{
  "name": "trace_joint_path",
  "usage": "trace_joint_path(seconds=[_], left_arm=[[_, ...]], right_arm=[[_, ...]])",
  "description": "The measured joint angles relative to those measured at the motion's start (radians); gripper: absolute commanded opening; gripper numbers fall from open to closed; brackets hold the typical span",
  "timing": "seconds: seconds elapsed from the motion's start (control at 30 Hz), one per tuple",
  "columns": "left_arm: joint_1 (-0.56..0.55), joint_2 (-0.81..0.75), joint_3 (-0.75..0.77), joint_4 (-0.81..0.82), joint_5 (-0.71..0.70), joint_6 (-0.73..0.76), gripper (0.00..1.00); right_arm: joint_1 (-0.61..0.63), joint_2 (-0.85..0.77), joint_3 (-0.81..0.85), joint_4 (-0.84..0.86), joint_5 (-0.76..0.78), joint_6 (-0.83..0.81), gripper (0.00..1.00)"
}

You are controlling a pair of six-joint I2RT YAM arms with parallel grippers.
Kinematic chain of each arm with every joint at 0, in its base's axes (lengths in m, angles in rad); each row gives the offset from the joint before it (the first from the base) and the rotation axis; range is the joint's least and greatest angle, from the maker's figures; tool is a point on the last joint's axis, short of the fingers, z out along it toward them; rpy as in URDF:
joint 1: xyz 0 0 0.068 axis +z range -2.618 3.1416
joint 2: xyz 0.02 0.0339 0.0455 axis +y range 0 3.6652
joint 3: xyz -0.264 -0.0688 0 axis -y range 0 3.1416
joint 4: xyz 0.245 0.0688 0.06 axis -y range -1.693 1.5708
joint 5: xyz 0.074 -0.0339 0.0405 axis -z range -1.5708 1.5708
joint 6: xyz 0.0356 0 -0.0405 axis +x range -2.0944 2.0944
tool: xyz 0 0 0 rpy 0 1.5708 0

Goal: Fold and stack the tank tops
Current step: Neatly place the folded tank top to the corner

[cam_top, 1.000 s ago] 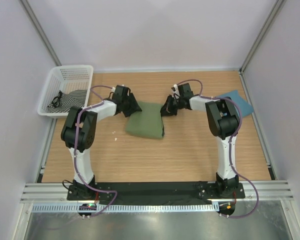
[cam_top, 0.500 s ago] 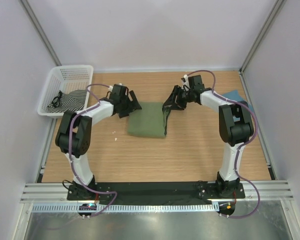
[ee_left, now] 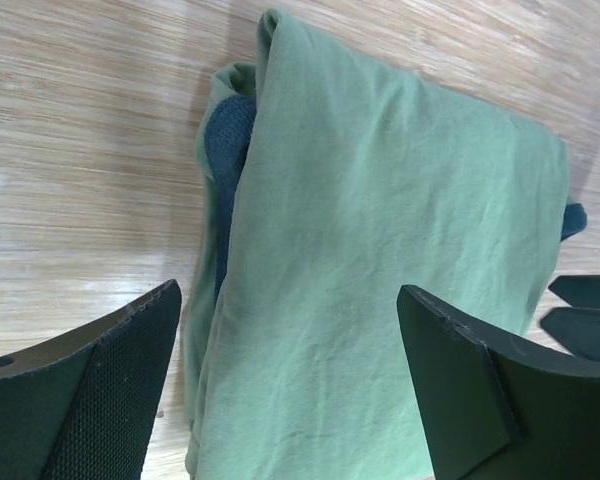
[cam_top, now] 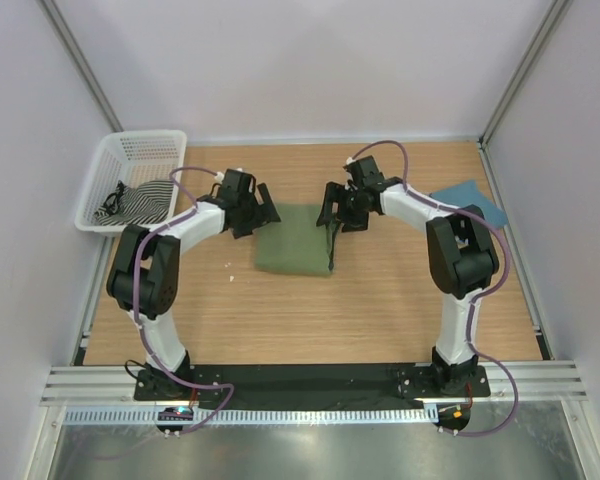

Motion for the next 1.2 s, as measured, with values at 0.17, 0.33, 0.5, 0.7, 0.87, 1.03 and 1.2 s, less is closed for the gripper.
trace_joint_path(seconds=[0.17,0.33,0.5,0.7,0.87,1.03,1.2], left_arm=[[0.000,0.039,0.002,0.000,0.000,0.004,0.81],[0.000,0.087,0.024,0.005,0.001,0.005,0.68],[0.000,0.122,0.051,0.025,0.016,0.001,0.53],[0.000,0.147,0.052,0.058,0.064,-0.005,0.20],[0.001,0.150,0.041,0.098,0.110,-0.007,0.00],[0.005,0.150,0.003,0.167,0.164,-0.024,0.02],[0.005,0.146,-0.026,0.213,0.186,-0.040,0.02]], right_arm=[[0.047,0.075,0.082,-0.029,0.062,-0.016,0.61],[0.051,0.127,0.108,-0.031,0.082,-0.019,0.52],[0.048,0.140,0.108,0.001,0.022,-0.016,0.27],[0.035,0.150,0.069,0.119,-0.143,0.032,0.08],[-0.002,0.148,0.000,0.245,-0.278,0.082,0.01],[-0.051,0.119,-0.090,0.307,-0.354,0.106,0.46],[-0.079,0.082,-0.125,0.288,-0.333,0.074,0.58]])
